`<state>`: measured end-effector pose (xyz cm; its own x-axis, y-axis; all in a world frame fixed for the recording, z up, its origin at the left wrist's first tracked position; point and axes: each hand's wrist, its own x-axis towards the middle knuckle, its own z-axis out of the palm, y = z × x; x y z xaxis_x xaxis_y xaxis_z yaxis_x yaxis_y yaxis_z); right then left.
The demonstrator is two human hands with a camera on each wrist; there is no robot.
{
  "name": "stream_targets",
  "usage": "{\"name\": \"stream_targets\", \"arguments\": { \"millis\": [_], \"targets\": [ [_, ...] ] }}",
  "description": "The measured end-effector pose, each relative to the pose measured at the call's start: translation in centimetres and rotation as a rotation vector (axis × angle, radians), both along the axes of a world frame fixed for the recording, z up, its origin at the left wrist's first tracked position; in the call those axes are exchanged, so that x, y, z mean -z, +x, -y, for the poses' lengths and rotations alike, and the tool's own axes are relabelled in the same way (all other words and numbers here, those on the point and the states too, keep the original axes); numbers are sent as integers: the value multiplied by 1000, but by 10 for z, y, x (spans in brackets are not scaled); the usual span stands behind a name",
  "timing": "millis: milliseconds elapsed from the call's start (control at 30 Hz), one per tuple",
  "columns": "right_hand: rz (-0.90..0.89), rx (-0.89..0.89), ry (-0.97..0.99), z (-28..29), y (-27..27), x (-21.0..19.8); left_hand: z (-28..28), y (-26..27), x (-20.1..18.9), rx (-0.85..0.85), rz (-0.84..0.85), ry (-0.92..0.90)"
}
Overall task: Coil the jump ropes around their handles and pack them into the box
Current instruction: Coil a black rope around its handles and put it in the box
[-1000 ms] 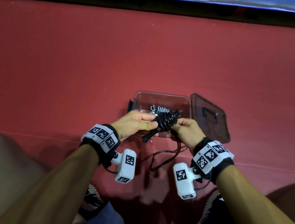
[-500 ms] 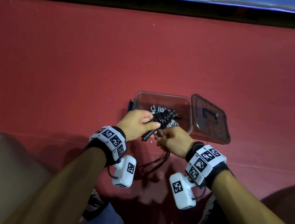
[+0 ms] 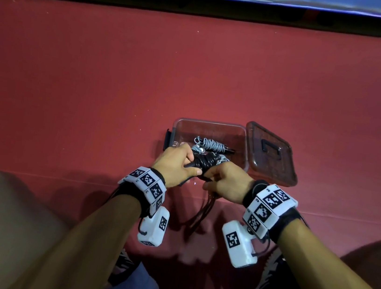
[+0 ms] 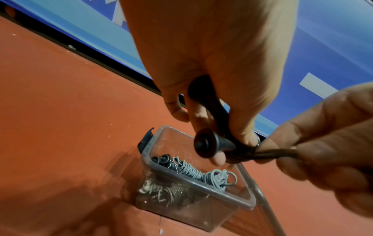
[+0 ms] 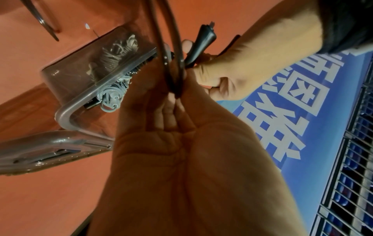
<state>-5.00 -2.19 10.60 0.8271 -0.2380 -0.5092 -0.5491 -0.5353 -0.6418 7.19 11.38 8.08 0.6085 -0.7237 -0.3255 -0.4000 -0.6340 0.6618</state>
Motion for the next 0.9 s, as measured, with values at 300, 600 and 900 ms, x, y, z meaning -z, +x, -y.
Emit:
{"name": "stream_targets", "arguments": {
  "millis": [300, 600, 900],
  "targets": [
    [29, 43, -27, -3, 1, -8, 2, -3, 4, 191, 160, 151],
    [79, -103, -117, -4, -1, -12, 1, -8, -5, 327, 167, 206],
    [181, -159, -219, -2, -2, -12, 2, -9, -11, 418, 42, 234]
  ]
}}
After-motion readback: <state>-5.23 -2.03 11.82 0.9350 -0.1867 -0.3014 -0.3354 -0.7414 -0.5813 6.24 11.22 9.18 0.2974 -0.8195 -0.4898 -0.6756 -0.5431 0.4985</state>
